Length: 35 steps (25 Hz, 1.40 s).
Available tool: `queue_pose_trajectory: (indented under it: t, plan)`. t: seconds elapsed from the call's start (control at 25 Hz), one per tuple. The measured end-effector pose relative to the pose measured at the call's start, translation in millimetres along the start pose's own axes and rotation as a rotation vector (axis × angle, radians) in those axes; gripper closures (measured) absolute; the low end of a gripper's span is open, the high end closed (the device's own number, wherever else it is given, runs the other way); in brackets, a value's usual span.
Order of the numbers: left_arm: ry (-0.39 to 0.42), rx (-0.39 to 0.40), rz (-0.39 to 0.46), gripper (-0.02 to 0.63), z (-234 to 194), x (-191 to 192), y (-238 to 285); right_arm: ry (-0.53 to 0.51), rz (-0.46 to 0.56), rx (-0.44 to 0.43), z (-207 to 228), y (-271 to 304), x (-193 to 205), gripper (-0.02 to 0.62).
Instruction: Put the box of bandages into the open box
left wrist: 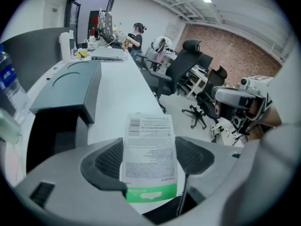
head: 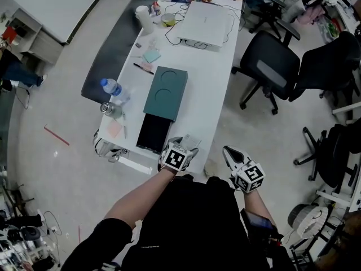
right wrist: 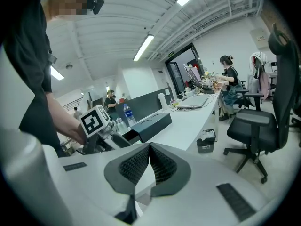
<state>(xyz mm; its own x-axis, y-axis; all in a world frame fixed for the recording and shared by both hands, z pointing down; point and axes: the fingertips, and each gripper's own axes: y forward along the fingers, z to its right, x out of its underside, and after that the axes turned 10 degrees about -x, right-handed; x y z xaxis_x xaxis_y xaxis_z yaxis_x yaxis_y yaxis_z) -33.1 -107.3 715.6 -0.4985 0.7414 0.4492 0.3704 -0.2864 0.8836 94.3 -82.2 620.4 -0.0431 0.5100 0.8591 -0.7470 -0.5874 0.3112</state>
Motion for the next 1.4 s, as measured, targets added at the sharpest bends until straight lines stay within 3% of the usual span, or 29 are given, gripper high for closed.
queue_pose_trajectory:
  t: [0.28, 0.72, 1.12, 1.4]
  plan:
    - [-0.083, -0.006, 0.109, 0.258, -21.7, -16.8, -29.3, -0.011, -0.012, -0.018, -3.3, 13.3, -4.2, 0.568]
    - [-0.203, -0.061, 0.179, 0.256, -75.2, -21.1, -60.4, -0.053, -0.023, -0.068, -11.9, 43.8, -19.5, 0.568]
    - [-0.269, -0.161, 0.161, 0.256, -142.0, -4.6, -66.5, -0.067, -0.035, -0.100, -18.4, 65.9, -26.3, 0.568]
    - [-0.305, -0.146, 0.111, 0.256, -162.8, 8.1, -42.1, -0.046, -0.041, -0.085, -16.3, 69.5, -24.9, 0.568]
